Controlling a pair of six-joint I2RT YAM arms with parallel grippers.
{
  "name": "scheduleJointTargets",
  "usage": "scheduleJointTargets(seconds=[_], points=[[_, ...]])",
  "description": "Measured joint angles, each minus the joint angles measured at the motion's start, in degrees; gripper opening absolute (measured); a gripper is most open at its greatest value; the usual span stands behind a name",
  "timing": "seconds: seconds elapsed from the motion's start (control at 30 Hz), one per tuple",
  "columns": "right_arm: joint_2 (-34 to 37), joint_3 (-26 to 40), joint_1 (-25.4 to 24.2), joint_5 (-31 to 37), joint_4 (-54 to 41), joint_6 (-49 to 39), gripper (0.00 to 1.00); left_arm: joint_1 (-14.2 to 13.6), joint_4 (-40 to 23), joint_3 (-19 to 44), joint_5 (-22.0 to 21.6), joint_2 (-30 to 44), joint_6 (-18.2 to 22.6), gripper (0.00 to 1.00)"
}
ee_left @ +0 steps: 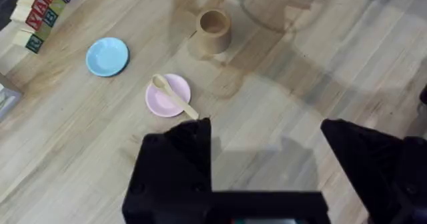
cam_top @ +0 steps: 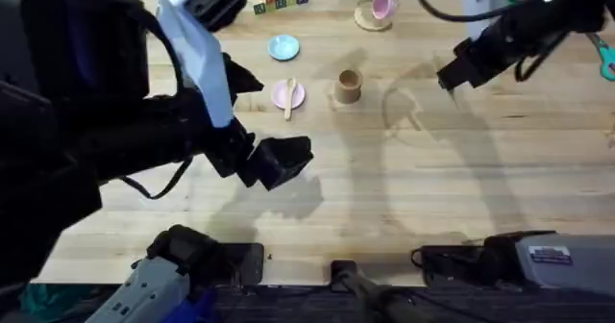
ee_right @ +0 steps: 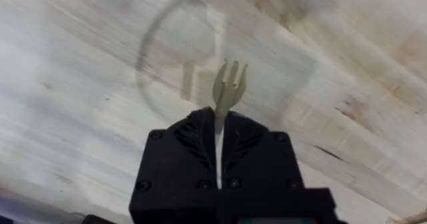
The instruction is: Pick up a utensil and set it on the pink plate, then put the other utensil in the container.
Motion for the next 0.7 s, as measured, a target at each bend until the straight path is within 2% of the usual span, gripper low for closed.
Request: scheduleJointTargets(seconds=[0.23,0.37,0.57,0.7], points=[[-7.0,0.0,-0.4,-9.6,0.3,-3.3,0.032,0.0,0.0,0.0,0.0,0.0,0.0,0.995],[-9.1,0.0,-2.8,-19.1,0.4,-6.8,0.032,0.0,0.0,0.0,0.1,0.0,0.0,0.995],[-9.4,0.0,-8.7,-38.0,0.9,-15.3,0.032,0.0,0.0,0.0,0.1,0.0,0.0,0.993],[-9.2,0.0,-10.2,-47.3,1.0,-22.0,0.032,0.0,0.0,0.0,0.1,0.0,0.0,0.994]])
